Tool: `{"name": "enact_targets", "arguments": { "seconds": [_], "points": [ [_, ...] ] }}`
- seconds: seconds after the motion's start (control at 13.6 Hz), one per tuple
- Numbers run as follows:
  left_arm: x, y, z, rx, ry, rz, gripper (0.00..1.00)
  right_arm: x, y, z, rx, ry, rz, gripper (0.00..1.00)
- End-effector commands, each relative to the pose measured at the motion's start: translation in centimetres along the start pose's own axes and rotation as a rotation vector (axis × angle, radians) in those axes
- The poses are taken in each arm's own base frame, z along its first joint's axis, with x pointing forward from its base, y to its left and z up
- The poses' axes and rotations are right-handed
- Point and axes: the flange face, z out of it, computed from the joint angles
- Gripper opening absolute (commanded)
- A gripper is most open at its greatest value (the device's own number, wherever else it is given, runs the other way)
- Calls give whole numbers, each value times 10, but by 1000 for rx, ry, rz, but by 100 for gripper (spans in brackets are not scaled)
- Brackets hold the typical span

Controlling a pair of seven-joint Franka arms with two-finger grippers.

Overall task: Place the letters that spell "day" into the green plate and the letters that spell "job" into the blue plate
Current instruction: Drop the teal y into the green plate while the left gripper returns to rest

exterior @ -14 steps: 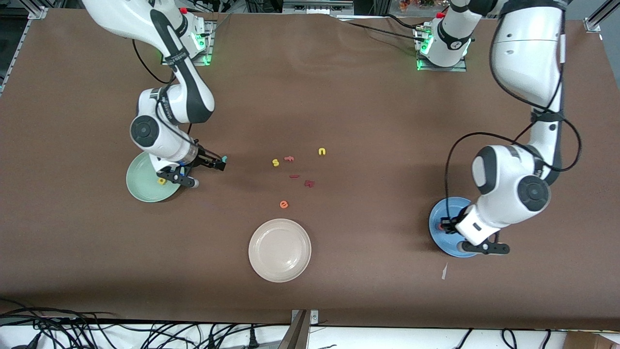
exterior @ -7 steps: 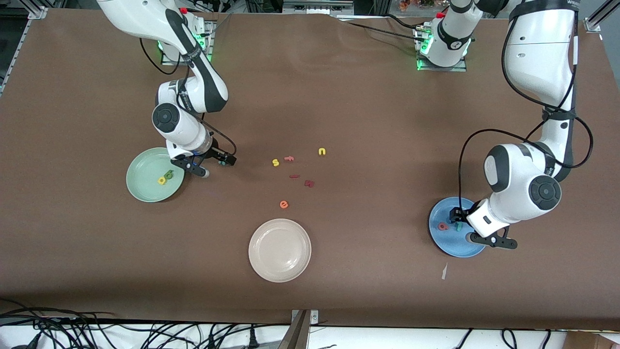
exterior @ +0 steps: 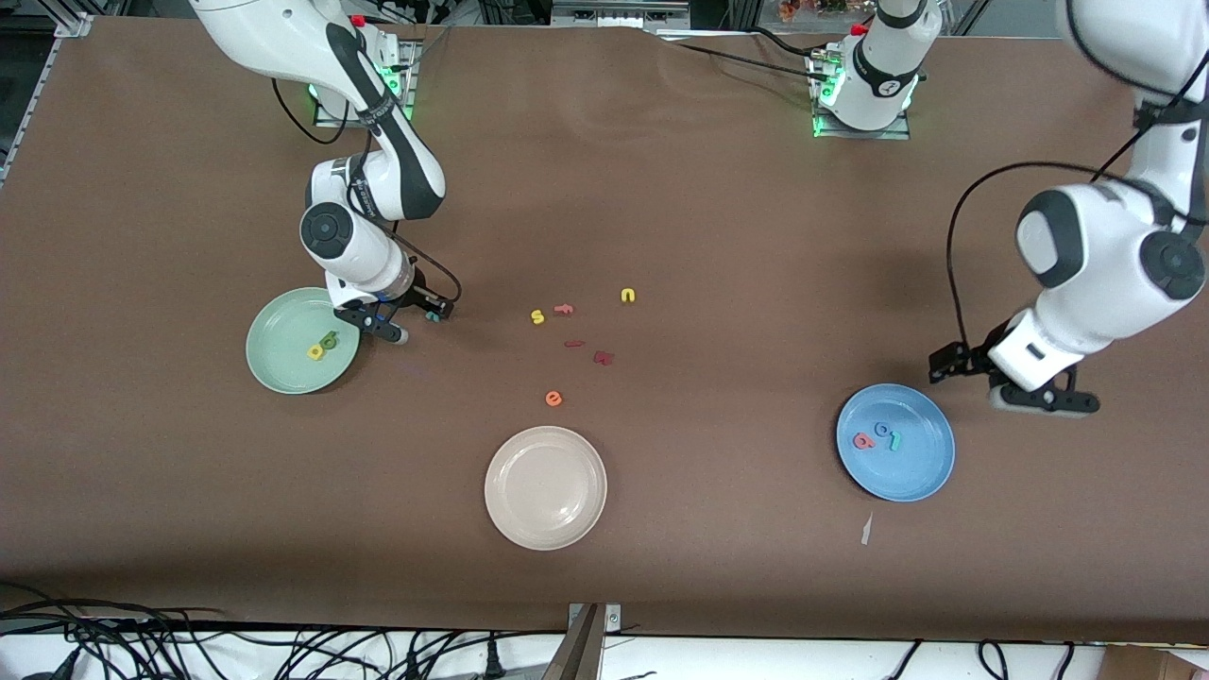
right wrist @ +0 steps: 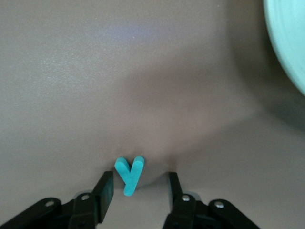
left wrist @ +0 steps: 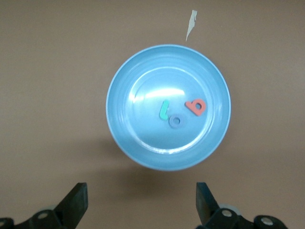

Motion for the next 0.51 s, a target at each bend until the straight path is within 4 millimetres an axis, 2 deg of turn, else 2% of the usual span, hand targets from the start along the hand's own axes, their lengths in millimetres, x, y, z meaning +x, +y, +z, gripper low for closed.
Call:
{"name": "enact_targets", "arguments": {
  "seconds": [0.0,0.15,0.29,0.44],
  "points": [
    [-30,-7,-66,-3,82,9,100,-1,2,5,10,19,13,42],
    [-48,-3,-113,-14,44,16,100,-2,0,6,10,20,9,31],
    [-62,14,-156,36,39,22,100,-2,0,6,9,19,10,26],
    [-70,45,-191,101,-21,-26,100,-1,-1,6,10,21,10,17]
  ]
}}
